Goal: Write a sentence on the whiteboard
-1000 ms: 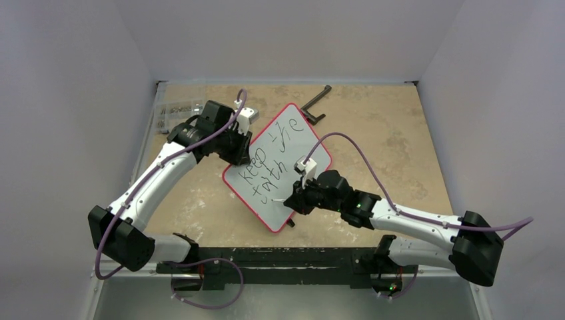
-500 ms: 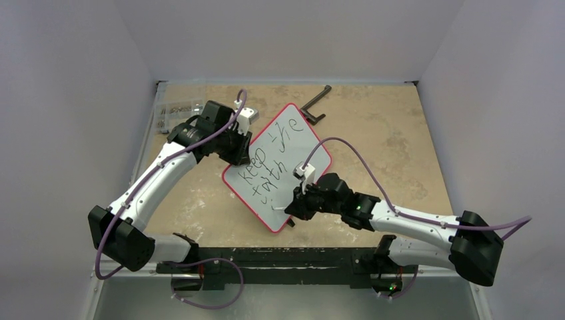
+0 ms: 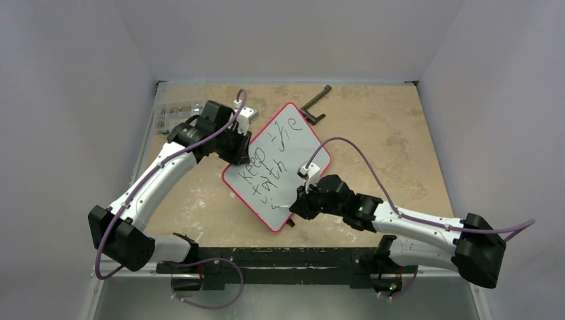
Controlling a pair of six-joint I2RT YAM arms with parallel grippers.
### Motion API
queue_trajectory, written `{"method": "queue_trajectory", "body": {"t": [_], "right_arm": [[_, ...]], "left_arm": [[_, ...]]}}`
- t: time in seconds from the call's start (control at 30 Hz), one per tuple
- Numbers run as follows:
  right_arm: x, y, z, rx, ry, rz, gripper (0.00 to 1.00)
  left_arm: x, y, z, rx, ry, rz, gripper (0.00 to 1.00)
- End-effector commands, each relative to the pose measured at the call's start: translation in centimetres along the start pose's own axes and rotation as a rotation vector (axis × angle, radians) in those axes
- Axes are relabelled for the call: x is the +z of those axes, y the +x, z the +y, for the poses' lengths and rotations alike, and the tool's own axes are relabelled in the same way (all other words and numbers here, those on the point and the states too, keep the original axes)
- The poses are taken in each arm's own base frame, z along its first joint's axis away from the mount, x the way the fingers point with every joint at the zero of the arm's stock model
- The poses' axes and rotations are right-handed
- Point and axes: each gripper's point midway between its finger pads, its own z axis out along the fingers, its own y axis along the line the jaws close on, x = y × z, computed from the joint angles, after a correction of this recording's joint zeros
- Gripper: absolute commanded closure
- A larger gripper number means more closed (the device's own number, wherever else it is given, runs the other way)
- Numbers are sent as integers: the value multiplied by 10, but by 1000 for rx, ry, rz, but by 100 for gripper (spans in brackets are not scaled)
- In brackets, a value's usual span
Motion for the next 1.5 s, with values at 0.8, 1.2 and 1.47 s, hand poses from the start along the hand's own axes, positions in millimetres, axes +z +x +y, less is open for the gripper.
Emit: {"method": "queue_trajectory", "body": {"t": [0.8, 1.2, 1.47], "right_arm": [[12, 1, 15, -57, -82, 81, 100], [-1, -51, 43, -82, -156, -34, 100], [-13, -62, 29, -43, -68, -121, 100]], "left_arm": [[-3, 15, 57, 59, -274, 72, 100], [-4, 14, 57, 60, -275, 69, 100], [-5, 14, 57, 61, -273, 65, 100]]}}
